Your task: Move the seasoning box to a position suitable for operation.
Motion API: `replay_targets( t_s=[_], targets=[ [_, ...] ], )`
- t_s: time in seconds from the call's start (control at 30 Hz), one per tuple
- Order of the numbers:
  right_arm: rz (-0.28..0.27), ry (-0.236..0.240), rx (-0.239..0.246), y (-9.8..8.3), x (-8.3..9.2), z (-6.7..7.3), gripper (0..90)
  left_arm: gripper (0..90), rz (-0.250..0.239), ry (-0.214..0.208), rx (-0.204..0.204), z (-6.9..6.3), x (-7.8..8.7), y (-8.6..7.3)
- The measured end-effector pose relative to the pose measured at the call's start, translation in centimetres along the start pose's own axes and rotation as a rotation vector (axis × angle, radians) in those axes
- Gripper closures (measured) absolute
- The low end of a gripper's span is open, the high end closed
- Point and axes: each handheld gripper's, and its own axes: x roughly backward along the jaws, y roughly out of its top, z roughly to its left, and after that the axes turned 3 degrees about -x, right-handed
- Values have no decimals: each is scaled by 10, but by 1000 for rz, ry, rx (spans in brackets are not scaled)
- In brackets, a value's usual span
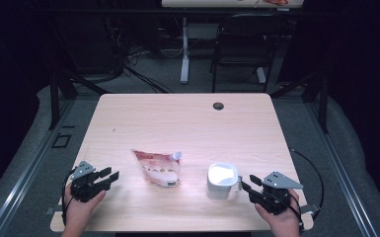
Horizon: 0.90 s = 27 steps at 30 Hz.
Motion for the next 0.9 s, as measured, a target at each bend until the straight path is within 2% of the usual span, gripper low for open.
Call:
replay_targets(
  t_s=[0.2,0.3,0.37,0.43,0.53,0.63,0.7,0.77,0.8,0.9],
  targets=[
    [21,6,-5,14,1,-5,542,586,2,0,4,1,-1,-1],
    [24,24,3,23,1,-5,557,586,5,-1,3,1,-1,-1],
    [17,19,28,35,1,-3,556,586,9,-2,-1,1,-1,-1],
    [12,22,35,39,0,-2,547,586,11,1,-1,0,-1,-1],
    [-1,19,56,52,-3,-1,491,586,12,-1,0,0,-2,-1],
    [-6,38,52,65,-8,1,493,585,13,-2,-1,1,-2,-1],
    [-11,39,49,67,-9,3,496,585,13,-4,-3,1,-1,-1],
    [-11,53,41,69,-10,5,528,585,9,-1,1,1,-1,-1],
    [-1,65,37,69,-11,8,582,585,9,1,2,2,-1,-1],
    [17,64,46,68,-13,11,621,583,8,-1,2,2,1,-2]
  ],
)
